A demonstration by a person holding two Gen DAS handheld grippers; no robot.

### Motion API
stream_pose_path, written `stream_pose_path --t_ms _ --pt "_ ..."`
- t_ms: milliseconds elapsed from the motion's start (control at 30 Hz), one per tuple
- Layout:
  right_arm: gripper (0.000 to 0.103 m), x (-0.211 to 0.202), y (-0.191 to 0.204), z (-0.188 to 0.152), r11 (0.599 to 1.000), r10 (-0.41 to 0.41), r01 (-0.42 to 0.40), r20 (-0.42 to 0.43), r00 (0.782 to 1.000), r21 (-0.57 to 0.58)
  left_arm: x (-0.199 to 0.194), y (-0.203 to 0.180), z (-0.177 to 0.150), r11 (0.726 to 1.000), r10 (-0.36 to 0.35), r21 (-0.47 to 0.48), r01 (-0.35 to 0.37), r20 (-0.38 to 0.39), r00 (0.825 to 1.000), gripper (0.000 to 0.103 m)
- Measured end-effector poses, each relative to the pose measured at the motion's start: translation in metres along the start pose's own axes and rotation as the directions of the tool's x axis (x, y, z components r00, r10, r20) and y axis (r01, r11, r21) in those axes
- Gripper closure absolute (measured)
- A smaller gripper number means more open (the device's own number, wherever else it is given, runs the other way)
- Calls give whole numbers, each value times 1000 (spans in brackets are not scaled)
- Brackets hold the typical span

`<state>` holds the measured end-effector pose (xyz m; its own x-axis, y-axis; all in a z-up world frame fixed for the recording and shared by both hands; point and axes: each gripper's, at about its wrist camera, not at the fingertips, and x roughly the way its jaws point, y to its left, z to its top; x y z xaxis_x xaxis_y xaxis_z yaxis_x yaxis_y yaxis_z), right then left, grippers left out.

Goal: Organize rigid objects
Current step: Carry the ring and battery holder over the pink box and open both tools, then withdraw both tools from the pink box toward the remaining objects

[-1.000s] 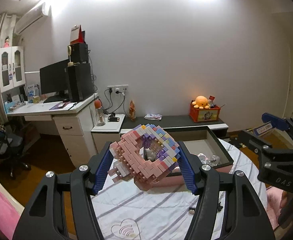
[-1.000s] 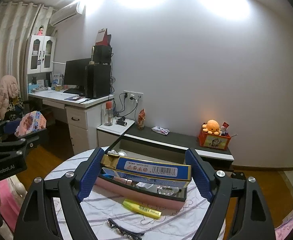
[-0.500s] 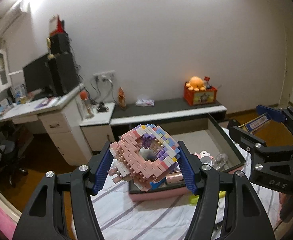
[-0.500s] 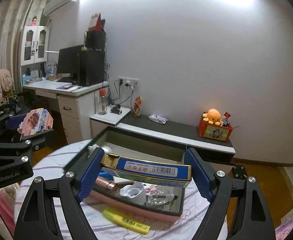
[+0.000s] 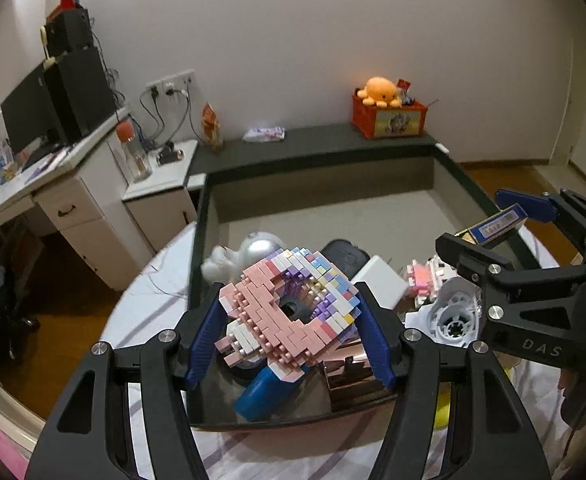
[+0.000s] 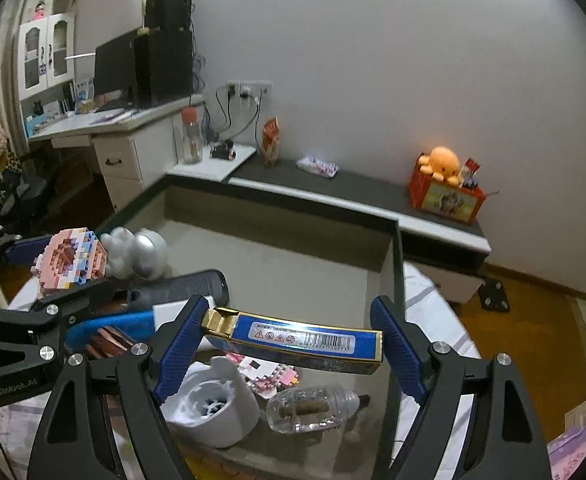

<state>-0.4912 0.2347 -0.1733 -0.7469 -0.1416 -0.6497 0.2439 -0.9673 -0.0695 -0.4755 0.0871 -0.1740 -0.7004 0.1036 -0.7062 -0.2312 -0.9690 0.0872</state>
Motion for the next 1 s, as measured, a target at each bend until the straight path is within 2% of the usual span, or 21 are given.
stream_pose_path --t_ms 100,167,233,400,433,467,633,767,1000 --pt "17 6 -3 -2 1000 2 -2 2 1000 9 4 -4 -4 1000 3 12 -3 -12 1000 37" --pt "14 5 -4 -3 1000 -7 7 15 1000 11 5 -1 -4 1000 26 8 -26 -13 1000 24" --pt "6 3 -4 -3 1000 -3 3 14 1000 17 0 4 -5 999 35 0 -35 6 999 20" --pt "5 -23 0 -1 1000 -23 22 61 998 10 -34 13 -11 997 73 -25 -72 68 995 11" --pt "0 -35 1 -1 1000 -30 29 82 996 11 -43 14 -13 997 79 -30 -77 85 993 6" --pt "0 -42 3 -1 999 -35 34 92 995 10 -52 17 -15 996 86 -34 -83 101 991 2" --pt "0 -91 12 -1 999 -38 36 169 985 17 -111 23 -29 994 93 -70 -80 209 973 0" --pt "0 -138 22 -9 999 -43 38 245 969 25 -158 23 -47 990 121 -99 -96 293 949 0" --pt "0 -199 36 -32 998 -64 50 331 941 49 -217 18 -82 987 137 -124 -97 369 919 0"
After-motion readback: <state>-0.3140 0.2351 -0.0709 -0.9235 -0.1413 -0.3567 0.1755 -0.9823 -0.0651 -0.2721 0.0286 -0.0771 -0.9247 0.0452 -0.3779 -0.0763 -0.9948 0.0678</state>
